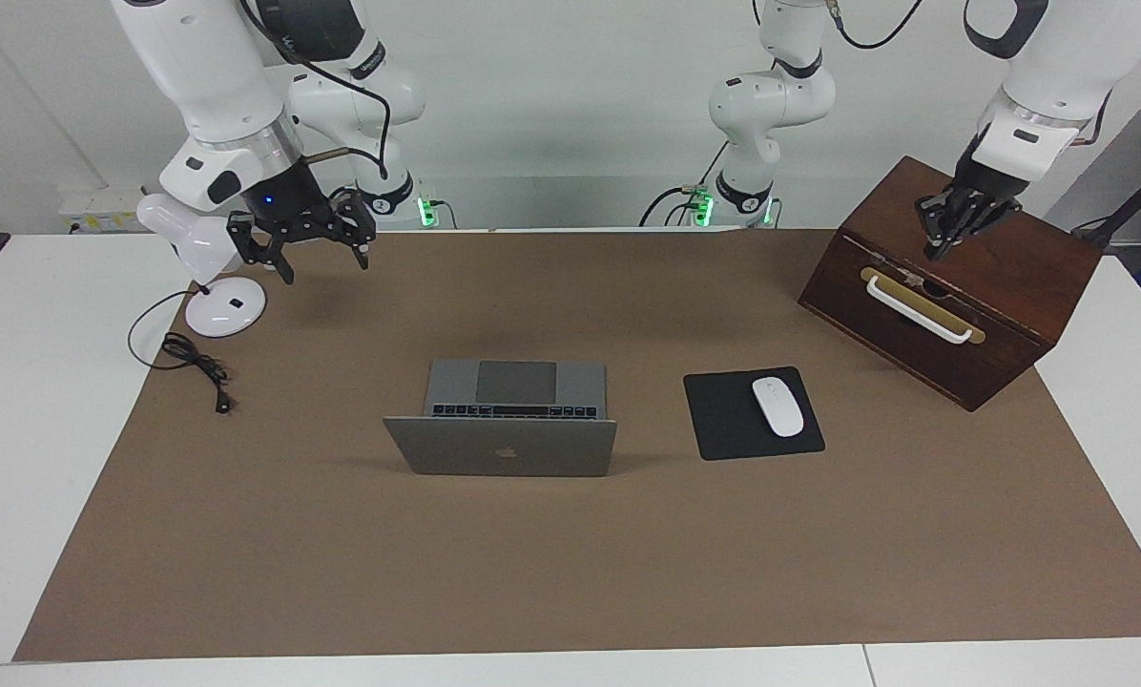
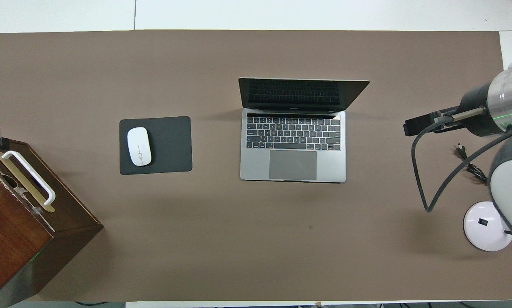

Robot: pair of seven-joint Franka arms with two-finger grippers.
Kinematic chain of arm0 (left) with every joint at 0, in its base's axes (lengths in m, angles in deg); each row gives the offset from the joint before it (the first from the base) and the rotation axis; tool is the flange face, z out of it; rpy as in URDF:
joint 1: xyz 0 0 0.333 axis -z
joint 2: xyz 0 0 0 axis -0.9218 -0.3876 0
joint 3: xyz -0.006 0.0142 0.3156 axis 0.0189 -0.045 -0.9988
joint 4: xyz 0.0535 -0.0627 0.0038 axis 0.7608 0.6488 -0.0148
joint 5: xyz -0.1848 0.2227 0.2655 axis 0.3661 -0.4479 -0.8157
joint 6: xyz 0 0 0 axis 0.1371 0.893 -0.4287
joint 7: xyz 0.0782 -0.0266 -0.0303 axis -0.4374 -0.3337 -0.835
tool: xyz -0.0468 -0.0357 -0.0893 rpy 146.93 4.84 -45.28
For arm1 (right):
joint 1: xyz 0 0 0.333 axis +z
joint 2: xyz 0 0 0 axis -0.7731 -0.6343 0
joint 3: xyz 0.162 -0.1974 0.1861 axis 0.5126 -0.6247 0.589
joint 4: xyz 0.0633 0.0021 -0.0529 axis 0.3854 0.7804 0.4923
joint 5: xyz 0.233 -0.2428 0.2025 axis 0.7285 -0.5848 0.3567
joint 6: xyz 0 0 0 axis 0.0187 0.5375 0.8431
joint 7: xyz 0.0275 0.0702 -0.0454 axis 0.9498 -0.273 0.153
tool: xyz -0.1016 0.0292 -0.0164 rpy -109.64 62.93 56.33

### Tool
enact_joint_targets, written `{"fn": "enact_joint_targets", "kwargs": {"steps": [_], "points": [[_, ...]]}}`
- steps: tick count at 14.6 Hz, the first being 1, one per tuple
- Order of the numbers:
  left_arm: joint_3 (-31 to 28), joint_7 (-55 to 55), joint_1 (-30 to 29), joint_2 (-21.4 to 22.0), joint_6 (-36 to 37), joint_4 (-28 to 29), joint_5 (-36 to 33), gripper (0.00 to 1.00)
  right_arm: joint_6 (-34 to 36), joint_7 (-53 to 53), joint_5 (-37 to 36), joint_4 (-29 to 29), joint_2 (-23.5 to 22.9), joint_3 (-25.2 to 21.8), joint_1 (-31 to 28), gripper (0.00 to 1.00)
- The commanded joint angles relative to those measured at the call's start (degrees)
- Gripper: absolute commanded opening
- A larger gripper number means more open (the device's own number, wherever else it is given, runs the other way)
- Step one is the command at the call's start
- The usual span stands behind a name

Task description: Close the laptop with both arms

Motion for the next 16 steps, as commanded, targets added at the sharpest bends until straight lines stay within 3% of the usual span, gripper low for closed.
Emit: {"fn": "enact_joint_targets", "kwargs": {"steps": [1,2,8,12,16], "points": [[-0.1,-1.7,0.2,1.6,-1.5,2.0,0.8,0.0,-1.2,2.2,1.5,1.1,0.5,0.2,-0.6,1.0],[-0.1,-1.8,0.4,1.6,-1.3,2.0,0.8,0.0,-1.1,2.8,1.9,1.0,0.5,0.1,-0.7,0.91],[0.1,-1.8,4.6,1.4,-6.1,2.7,1.8,0.0,-2.9,2.5,3.0,0.3,-0.5,0.0,-1.0,0.02],[0.2,-2.1,6.7,3.1,-12.7,7.7,7.5,0.0,-4.5,2.9,2.9,-0.5,-1.7,0.1,-1.1,0.0],[0.2,-3.5,12.7,8.3,-30.1,20.8,9.8,0.0,-3.8,2.8,2.8,-6.7,-5.6,0.2,-0.6,0.0]]}}
